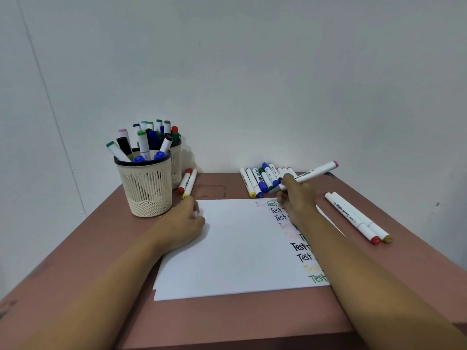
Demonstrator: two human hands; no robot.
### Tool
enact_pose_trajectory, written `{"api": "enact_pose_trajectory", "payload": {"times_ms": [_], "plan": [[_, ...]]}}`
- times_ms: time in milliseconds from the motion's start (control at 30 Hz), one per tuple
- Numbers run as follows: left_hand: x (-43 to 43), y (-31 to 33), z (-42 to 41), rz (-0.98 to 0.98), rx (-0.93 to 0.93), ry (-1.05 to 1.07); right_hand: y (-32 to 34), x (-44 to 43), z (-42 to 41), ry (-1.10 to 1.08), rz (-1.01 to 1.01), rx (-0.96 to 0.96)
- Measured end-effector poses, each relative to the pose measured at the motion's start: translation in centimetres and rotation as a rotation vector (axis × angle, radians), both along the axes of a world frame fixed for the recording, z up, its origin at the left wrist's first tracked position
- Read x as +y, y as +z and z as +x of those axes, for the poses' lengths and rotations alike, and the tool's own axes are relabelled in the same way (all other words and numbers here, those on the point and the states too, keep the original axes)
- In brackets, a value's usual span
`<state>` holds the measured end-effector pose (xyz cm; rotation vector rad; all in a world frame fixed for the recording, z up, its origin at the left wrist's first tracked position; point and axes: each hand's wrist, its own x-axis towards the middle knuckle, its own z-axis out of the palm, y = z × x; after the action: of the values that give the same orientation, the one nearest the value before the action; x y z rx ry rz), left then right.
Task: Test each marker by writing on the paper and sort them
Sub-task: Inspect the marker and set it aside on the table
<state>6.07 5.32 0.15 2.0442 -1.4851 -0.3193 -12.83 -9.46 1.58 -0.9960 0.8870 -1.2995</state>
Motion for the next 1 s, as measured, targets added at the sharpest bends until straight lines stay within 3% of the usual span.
{"api": "enact_pose_trajectory", "payload": {"times_ms": [167, 367, 633, 833, 1000], "plan": [[-0.1, -0.1, 0.5, -0.023, -0.014, -0.013, 0.3, 0.0, -0.1, 0.056, 0.042, -0.054], [0.3, 0.1, 0.3, -0.109, -0.080, -0.051, 0.7, 0.3, -0.1, 0.095, -0.045, -0.039], [1.1, 0.2, -0.4, -0.359, -0.147, -0.114, 2.8, 2.3, -0.3, 0.196, -0.113, 0.149], [1.6, 0.4, -1.4, -0.353, -0.080, -0.112, 3.9, 5.7, -0.5, 0.297, -0.219, 0.316], [1.6, 0.4, -2.2, -0.326, -0.060, -0.130, 1.7, 8.3, -0.3, 0.348, -0.203, 0.334]]}}
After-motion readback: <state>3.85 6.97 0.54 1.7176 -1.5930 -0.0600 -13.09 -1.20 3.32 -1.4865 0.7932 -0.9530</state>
